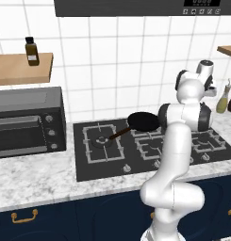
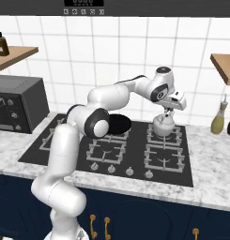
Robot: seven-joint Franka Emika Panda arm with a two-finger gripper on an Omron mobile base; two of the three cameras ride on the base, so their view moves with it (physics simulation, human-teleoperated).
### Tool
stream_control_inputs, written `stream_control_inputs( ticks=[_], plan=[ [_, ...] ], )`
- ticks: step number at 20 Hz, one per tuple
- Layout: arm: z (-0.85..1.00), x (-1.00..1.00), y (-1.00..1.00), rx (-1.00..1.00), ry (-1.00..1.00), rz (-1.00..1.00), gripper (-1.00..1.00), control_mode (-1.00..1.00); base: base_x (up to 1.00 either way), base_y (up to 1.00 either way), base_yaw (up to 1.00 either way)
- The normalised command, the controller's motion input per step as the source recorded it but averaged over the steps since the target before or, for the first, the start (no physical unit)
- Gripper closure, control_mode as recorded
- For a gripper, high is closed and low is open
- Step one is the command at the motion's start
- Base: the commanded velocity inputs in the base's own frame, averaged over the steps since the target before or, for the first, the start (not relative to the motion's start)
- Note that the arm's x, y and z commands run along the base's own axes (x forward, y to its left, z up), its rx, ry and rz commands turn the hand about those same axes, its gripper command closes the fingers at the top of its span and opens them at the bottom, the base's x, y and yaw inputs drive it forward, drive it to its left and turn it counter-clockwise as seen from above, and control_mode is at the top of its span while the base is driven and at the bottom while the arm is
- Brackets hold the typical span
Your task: Pick the kettle from the counter and place it on a stove burner. Then turn the burner on.
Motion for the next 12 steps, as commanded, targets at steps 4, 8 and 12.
stream_control_inputs(
  ticks=[4, 8, 12],
  plan=[
    [-0.05, 0.03, 0.00, -0.03, -0.02, 0.00, 1.00, -1.00, 0.00, 0.00, 0.00],
    [-0.29, 0.14, 0.00, 0.00, 0.00, 0.00, 1.00, -1.00, 0.00, 0.00, 0.00],
    [-0.06, 0.00, 0.00, 0.00, -0.06, 0.00, 1.00, -1.00, 0.00, 0.00, 0.00]
  ],
)
